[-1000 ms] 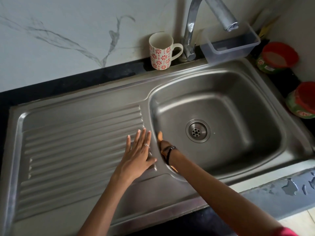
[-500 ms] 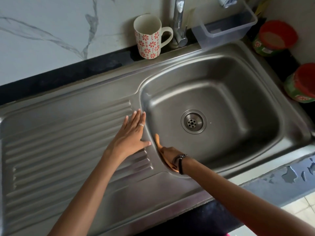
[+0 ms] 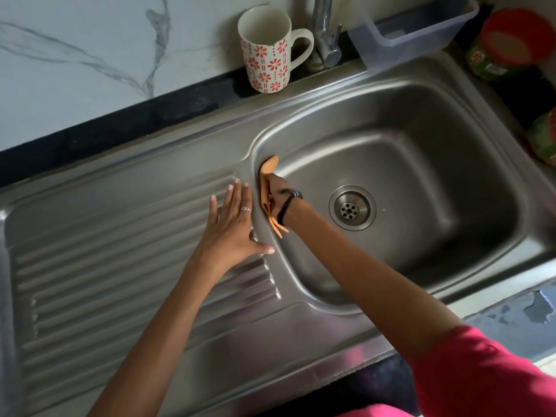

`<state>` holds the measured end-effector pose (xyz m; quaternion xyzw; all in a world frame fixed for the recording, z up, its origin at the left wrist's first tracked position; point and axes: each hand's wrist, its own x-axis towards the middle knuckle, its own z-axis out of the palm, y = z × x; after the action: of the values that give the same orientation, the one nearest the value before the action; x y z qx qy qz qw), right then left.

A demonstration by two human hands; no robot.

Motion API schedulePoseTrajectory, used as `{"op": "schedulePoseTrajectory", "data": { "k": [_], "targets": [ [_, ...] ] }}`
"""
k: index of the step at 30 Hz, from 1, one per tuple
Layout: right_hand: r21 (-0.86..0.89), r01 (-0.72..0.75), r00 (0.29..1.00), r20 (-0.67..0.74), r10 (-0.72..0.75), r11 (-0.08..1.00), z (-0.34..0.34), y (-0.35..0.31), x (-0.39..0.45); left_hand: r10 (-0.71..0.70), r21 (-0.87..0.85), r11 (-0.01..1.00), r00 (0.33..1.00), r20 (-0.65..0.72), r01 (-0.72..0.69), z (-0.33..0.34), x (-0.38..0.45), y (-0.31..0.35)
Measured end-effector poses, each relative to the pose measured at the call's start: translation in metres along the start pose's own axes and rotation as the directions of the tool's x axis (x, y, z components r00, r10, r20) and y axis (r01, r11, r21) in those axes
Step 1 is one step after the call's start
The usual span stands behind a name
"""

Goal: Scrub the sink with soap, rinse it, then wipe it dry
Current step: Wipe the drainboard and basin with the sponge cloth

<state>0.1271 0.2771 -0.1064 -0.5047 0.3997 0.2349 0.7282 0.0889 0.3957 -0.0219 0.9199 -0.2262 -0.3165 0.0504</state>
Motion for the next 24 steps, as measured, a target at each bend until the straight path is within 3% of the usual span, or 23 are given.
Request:
{"op": "schedulePoseTrajectory", "data": {
  "k": [3, 6, 9, 11, 13, 15, 16, 18, 20, 22, 24],
  "targets": [
    [-0.090, 0.034, 0.998, 0.058, -0.029, 0.995, -0.016, 0.014, -0.025, 0.011, 0.000, 1.000, 1.000, 0.022, -0.011, -0.008, 0.006, 0.002],
    [-0.223, -0.049, 0.972, 0.214, 0.098, 0.974, -0.041, 0.030, -0.056, 0.018, 0.012, 1.000, 0.999, 0.027, -0.018, -0.018, 0.016, 0.004],
    [-0.390, -0.118, 0.952, 0.218, 0.216, 0.913, -0.051, 0.037, -0.085, 0.033, 0.068, 0.997, 0.999, 0.012, -0.033, -0.022, 0.023, 0.005],
    [-0.621, 0.041, 0.986, 0.152, 0.069, 0.783, -0.048, 0.048, -0.089, 0.038, 0.088, 0.995, 0.999, 0.011, -0.039, -0.022, 0.024, 0.007],
    [-0.796, 0.208, 0.976, 0.128, -0.178, 0.568, -0.038, 0.060, -0.083, 0.026, 0.097, 0.995, 1.000, 0.013, -0.027, -0.021, 0.025, 0.008],
    [-0.838, 0.210, 0.963, 0.089, -0.254, 0.504, -0.031, 0.060, -0.069, 0.017, 0.101, 0.995, 1.000, 0.012, -0.018, -0.020, 0.025, 0.010],
    [-0.820, 0.225, 0.954, 0.075, -0.291, 0.527, -0.025, 0.055, -0.058, 0.012, 0.101, 0.995, 1.000, 0.014, -0.013, -0.019, 0.025, 0.011],
    [-0.674, 0.216, 0.957, 0.003, -0.290, 0.707, -0.012, 0.034, -0.036, -0.002, 0.104, 0.995, 1.000, 0.021, 0.000, -0.019, 0.025, 0.012],
    [-0.369, 0.172, 0.976, -0.063, -0.210, 0.913, 0.007, 0.004, -0.016, -0.034, 0.116, 0.993, 0.999, 0.020, 0.031, -0.021, 0.026, 0.013],
    [-0.151, 0.160, 0.977, -0.118, -0.178, 0.975, 0.020, -0.020, 0.002, -0.075, 0.138, 0.988, 0.997, 0.014, 0.073, -0.022, 0.027, 0.012],
    [-0.189, 0.160, 0.973, -0.133, -0.187, 0.969, 0.028, -0.030, 0.011, -0.113, 0.142, 0.984, 0.993, 0.018, 0.109, -0.022, 0.025, 0.010]
  ]
}}
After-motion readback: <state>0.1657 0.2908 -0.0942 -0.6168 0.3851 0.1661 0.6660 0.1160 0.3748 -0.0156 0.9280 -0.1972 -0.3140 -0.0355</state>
